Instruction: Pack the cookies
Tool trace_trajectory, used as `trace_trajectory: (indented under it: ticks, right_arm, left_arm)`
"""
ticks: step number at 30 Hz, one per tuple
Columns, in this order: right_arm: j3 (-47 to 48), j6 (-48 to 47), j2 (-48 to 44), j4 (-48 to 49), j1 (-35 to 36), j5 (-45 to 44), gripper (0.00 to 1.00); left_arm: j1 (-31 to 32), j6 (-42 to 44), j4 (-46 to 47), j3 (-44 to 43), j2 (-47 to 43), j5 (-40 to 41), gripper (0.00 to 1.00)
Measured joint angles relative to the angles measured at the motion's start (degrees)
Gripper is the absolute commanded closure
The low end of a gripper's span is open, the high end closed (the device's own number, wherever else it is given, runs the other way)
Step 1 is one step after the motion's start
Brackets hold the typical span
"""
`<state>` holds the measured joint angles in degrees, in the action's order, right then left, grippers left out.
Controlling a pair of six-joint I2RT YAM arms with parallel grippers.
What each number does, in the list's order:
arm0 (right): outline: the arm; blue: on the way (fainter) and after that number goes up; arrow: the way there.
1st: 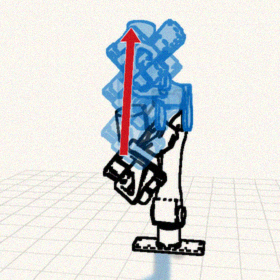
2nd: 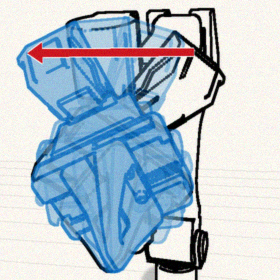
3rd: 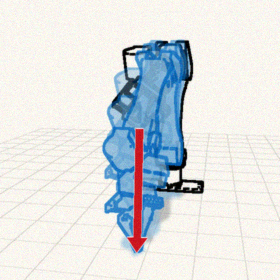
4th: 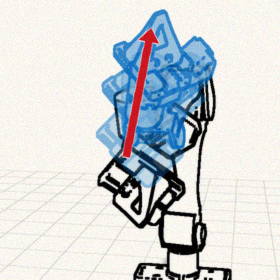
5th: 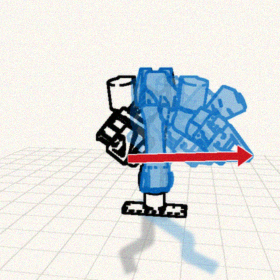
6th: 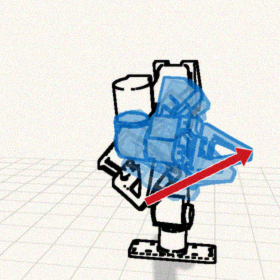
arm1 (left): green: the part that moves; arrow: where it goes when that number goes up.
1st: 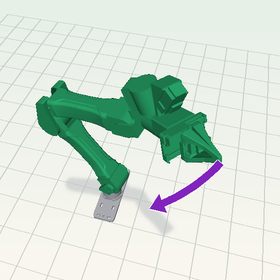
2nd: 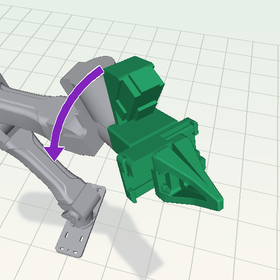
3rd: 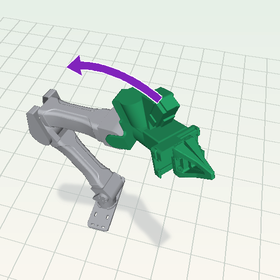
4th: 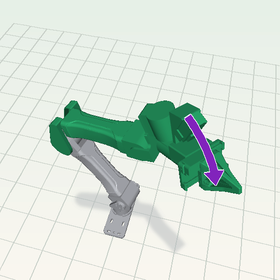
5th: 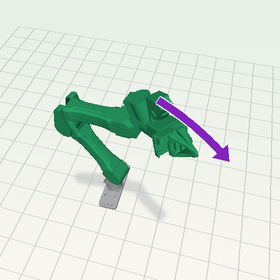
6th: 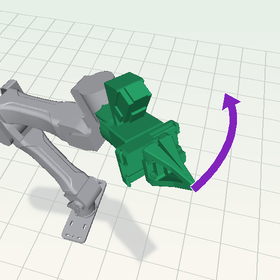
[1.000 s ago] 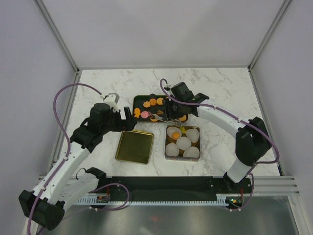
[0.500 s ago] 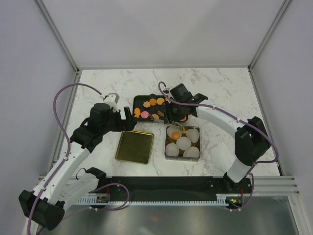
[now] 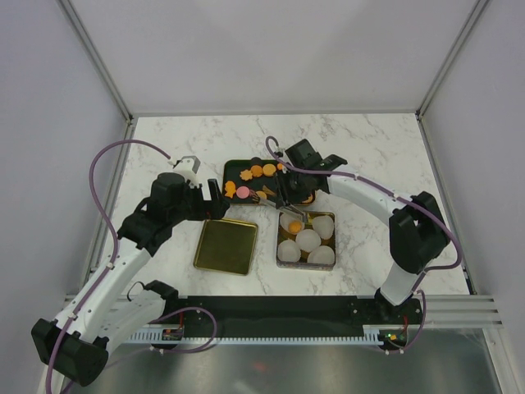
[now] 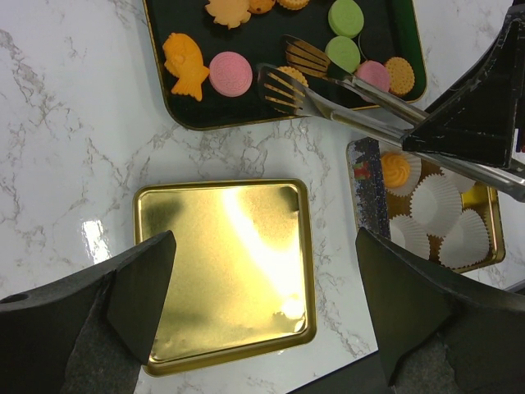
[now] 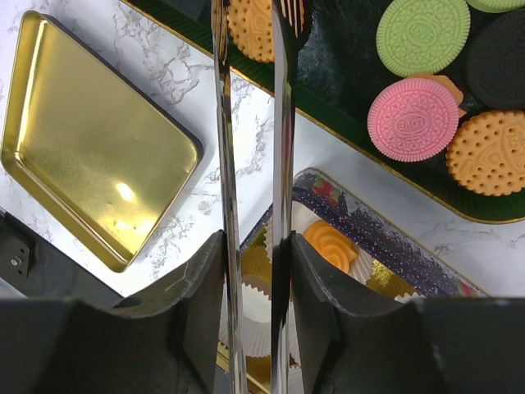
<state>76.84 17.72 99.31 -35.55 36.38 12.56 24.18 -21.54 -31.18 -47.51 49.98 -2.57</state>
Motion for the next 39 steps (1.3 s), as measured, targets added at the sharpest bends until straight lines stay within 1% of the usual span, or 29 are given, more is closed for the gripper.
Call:
trace_trajectory:
  ticks: [6,29,39]
  right_arm:
    - [0.07,0.02,-0.02,-0.13,-1.01,0.90,0.63]
    - [1.11,1.38,-1.79,-1.33,-5.42,3.28,0.63]
    - [1.11,2.49,-6.47,-1.84,-7.74,4.92,0.63]
  left_arm:
    - [0.00,0.00,0.00,0.00,0.00,0.00,0.00]
    - [0.00,0.00,-0.02,0.00,0.33,-0.55,0.00]
    - [0.00,0.00,-0.02,0.00,0.35,-0.72,0.00]
